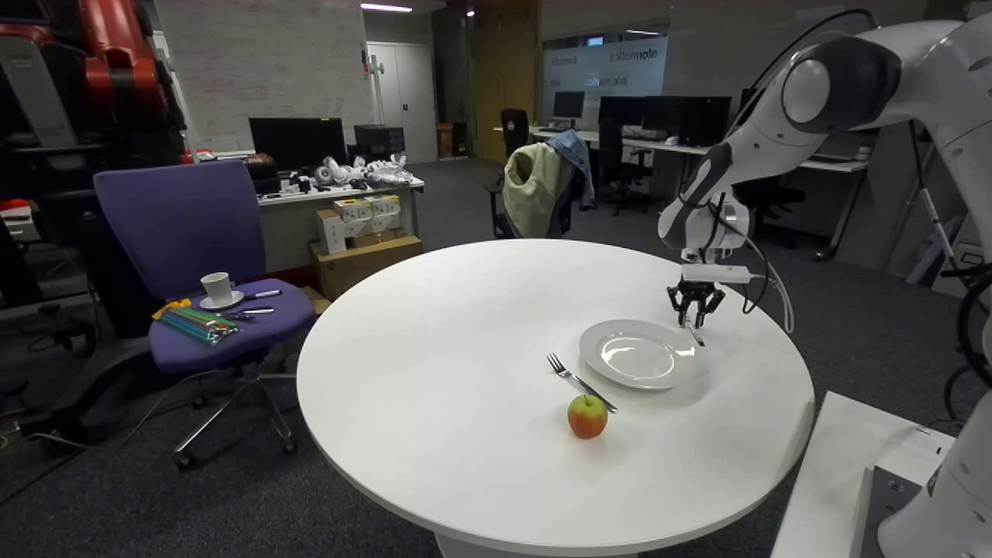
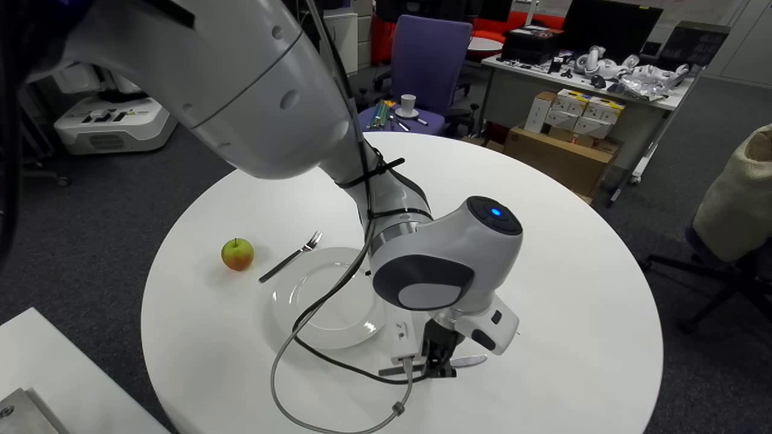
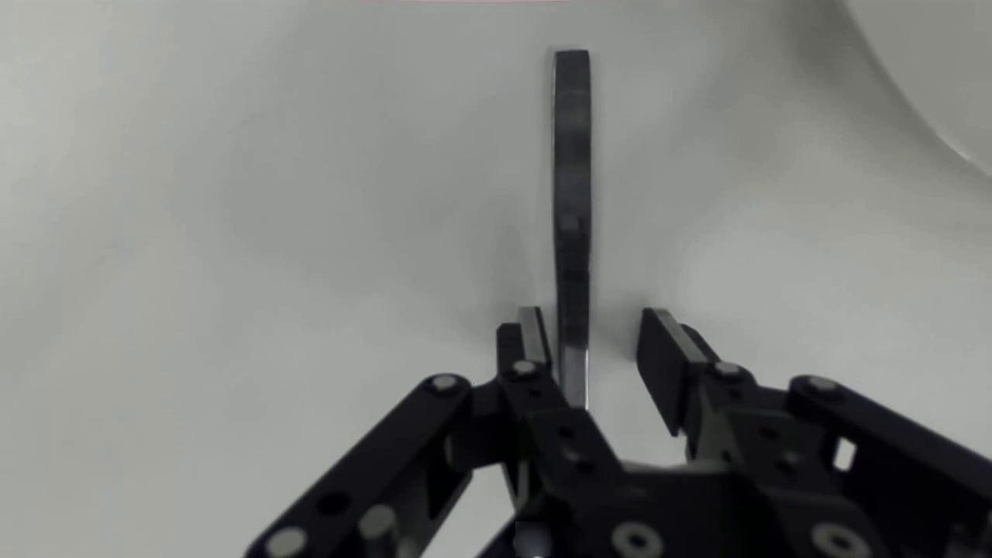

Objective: Pick up the silver knife and put it on the white plate

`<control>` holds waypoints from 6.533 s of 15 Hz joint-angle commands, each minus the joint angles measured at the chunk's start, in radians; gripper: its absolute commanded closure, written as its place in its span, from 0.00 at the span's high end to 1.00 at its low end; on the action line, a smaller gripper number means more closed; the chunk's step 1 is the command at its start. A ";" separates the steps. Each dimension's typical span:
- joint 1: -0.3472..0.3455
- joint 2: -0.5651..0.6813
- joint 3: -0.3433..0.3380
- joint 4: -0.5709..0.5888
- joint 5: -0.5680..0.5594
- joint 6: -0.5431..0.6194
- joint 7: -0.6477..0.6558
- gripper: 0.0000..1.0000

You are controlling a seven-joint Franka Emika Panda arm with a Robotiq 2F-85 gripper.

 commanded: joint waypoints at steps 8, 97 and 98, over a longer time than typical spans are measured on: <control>-0.004 -0.050 0.005 -0.053 0.015 0.026 -0.033 0.22; 0.255 -0.308 0.105 -0.340 -0.272 -0.029 -0.373 0.02; 0.255 -0.311 0.105 -0.348 -0.273 -0.029 -0.375 0.02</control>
